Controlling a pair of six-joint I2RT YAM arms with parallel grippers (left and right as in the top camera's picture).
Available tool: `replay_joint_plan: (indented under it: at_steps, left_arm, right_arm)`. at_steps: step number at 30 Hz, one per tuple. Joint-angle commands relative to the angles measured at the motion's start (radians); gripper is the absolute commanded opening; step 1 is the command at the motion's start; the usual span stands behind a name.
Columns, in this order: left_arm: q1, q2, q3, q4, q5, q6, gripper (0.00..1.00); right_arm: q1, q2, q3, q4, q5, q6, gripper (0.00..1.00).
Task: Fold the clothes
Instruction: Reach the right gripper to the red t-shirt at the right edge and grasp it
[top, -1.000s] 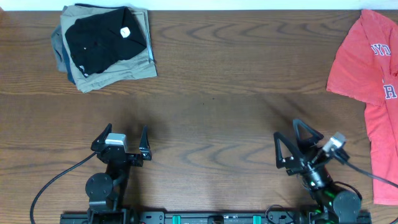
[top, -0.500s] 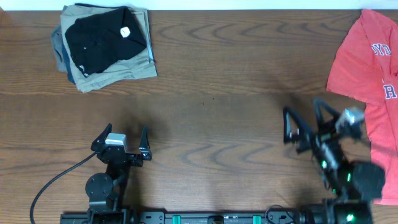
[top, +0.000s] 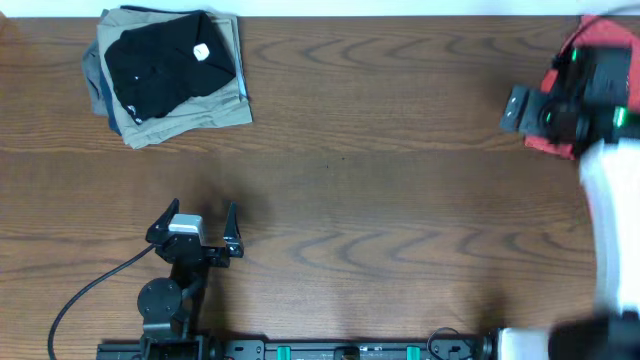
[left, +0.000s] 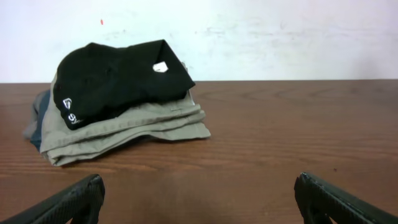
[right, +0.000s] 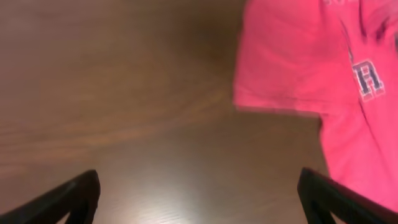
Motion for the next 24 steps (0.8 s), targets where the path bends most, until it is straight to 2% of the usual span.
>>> replay_joint_plan:
  at_steps: [1, 4, 14, 18, 24]
  left_arm:
    - [-0.003, -0.006, -0.028, -0.014, 0.003, 0.013, 0.98]
    - [-0.003, -0.006, -0.028, -0.014, 0.003, 0.013, 0.98]
    - [-0.003, -0.006, -0.028, -0.014, 0.003, 0.013, 0.98]
    - [-0.003, -0.006, -0.028, -0.014, 0.003, 0.013, 0.98]
    - [-0.003, -0.006, -0.028, -0.014, 0.003, 0.013, 0.98]
  right_arm:
    - [-0.044, 0.163, 0.188, -0.093, 0.060, -0.058, 0.99]
    - [-0.062, 0.255, 0.253, -0.116, 0.069, -0.067, 0.99]
    - [-0.142, 0.448, 0.257, -0.042, 0.063, -0.151, 0.99]
    - [-0.181, 0.524, 0.257, -0.030, 0.023, -0.170, 0.87]
    - [-0.208, 0.626, 0.257, 0.000, -0.014, -0.193, 0.84]
